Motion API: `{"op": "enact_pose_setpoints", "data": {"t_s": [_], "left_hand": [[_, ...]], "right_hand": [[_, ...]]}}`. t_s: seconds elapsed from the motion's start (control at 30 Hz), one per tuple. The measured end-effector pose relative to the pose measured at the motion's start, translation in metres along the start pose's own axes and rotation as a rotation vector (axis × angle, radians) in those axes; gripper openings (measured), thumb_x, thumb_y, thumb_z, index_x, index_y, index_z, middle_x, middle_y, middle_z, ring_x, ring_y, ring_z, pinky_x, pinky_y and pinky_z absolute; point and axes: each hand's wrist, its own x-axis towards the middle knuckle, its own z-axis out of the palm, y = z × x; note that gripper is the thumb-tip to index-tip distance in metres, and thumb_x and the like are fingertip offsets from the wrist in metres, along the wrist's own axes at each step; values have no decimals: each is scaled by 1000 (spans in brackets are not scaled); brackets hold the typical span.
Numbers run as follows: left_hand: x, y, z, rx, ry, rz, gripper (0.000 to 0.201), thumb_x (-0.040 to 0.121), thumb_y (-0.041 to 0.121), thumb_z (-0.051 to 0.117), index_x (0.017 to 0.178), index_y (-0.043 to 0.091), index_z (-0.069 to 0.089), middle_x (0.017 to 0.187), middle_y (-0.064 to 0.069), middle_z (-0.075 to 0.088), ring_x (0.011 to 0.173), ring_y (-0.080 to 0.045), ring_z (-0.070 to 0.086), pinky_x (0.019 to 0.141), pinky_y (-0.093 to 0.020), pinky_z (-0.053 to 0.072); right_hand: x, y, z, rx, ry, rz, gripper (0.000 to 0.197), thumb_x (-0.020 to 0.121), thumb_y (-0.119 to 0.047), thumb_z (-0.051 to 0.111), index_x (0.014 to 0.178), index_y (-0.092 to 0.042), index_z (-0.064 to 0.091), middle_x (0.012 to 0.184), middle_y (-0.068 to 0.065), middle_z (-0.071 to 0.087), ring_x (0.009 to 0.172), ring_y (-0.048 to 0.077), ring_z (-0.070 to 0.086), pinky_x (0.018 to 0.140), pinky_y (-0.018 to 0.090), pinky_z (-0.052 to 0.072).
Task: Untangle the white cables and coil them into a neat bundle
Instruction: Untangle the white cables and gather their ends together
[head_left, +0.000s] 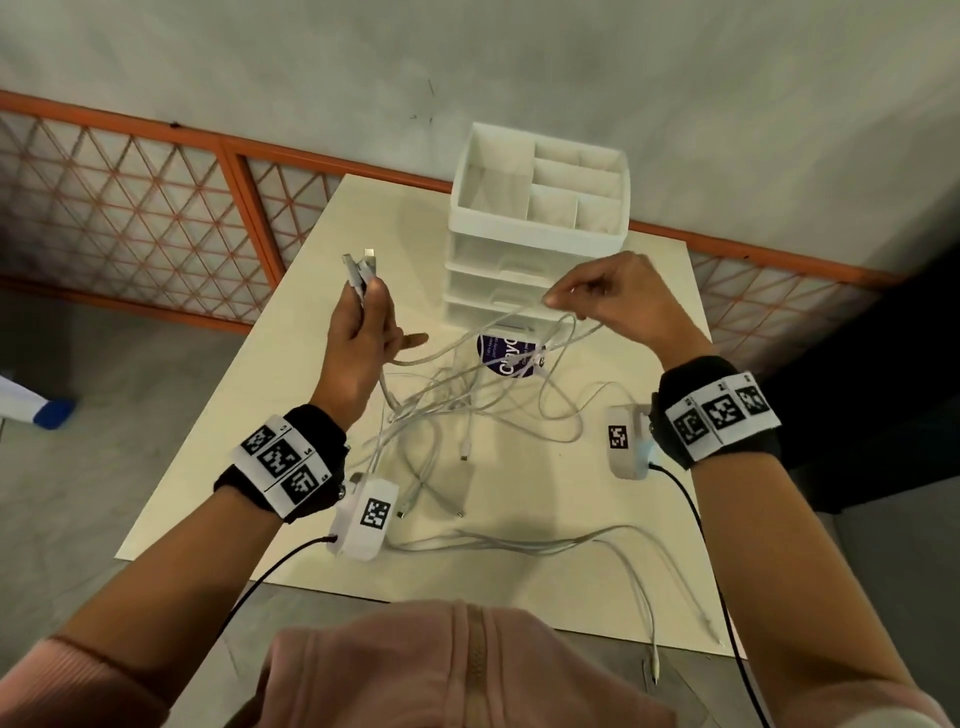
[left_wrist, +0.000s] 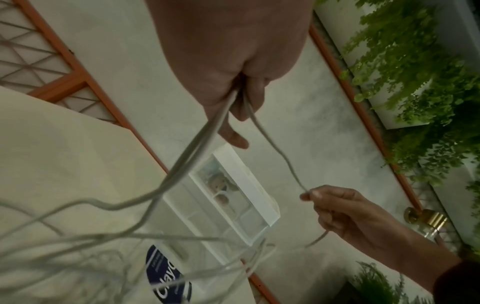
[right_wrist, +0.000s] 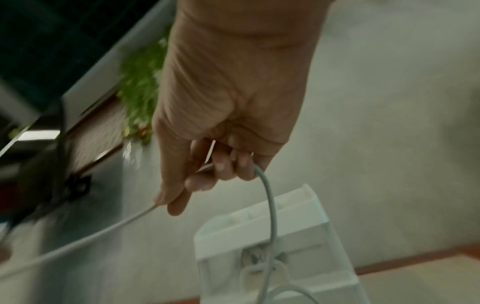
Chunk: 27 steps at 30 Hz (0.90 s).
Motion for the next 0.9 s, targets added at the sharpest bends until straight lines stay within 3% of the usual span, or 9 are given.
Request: {"op": "enact_pose_setpoints", "data": {"t_s": [0.13, 0.23, 0.33, 0.5, 0.6, 0.7, 0.77, 0.83, 0.9], "left_hand": [[-3, -3, 8, 114, -68, -31, 27, 103, 26, 30, 80, 15, 39, 48, 13, 32, 40, -4, 28, 49, -29, 44], [-11, -12, 23, 228, -259, -139, 26, 93, 38, 52, 90, 13, 46, 55, 3, 32, 42, -7, 27, 43, -24, 29], [-15, -20, 28, 353, -351, -202, 19, 87, 30, 63, 74, 18, 55, 40, 11, 33, 36, -5, 26, 42, -22, 26], [-14, -13, 22, 429, -157, -16, 23, 93, 27, 56, 70, 22, 57, 39, 9, 38, 35, -4, 31, 41, -16, 28], [-9, -4, 15, 452, 17, 113, 23, 95, 27, 53, 75, 16, 58, 50, 3, 37, 43, -5, 31, 45, -19, 29], [-6, -5, 6, 463, 124, 133, 23, 95, 28, 52, 77, 14, 58, 51, 1, 39, 44, -6, 35, 47, -16, 30], [-7, -13, -1, 507, 118, 114, 23, 94, 28, 54, 75, 16, 59, 51, 0, 41, 44, -5, 38, 49, -16, 31], [-9, -26, -11, 577, 109, 84, 23, 92, 30, 58, 74, 16, 62, 55, -3, 53, 48, -4, 44, 51, -17, 33], [-13, -36, -19, 657, 98, 46, 30, 89, 31, 62, 72, 6, 64, 56, -8, 58, 54, -16, 50, 51, -12, 34]], "right_hand": [[-5, -2, 24, -160, -197, 13, 14, 75, -20, 78, 86, -11, 78, 78, 5, 74, 63, 5, 59, 61, 9, 43], [-7, -13, 46, -189, -275, -27, 15, 76, -23, 77, 84, -10, 77, 72, 7, 71, 61, 8, 58, 54, 6, 40], [-7, -16, 50, -138, -248, -32, 15, 76, -26, 77, 81, -12, 75, 61, -5, 61, 52, 1, 50, 51, 9, 37], [-13, 16, 42, -45, -281, 44, 16, 81, -23, 73, 84, -9, 66, 60, -7, 55, 50, -3, 49, 55, 10, 38], [-18, 62, 47, -172, -320, 113, 18, 91, -24, 61, 90, -6, 63, 85, 9, 69, 79, 15, 66, 79, 31, 48], [-23, 93, 48, -391, -290, 181, 20, 97, -31, 47, 91, -19, 63, 103, -3, 71, 103, 22, 62, 100, 46, 38], [-24, 95, 42, -389, -209, 188, 23, 100, -30, 43, 96, -17, 62, 107, -4, 71, 104, 18, 61, 100, 36, 36], [-19, 86, 31, -203, -34, 138, 22, 99, -22, 46, 95, -9, 62, 100, 2, 71, 90, 7, 63, 88, 14, 41], [-11, 69, 15, 56, 132, 93, 13, 95, -15, 53, 85, -10, 59, 80, 0, 69, 71, -4, 63, 76, 13, 45]]}}
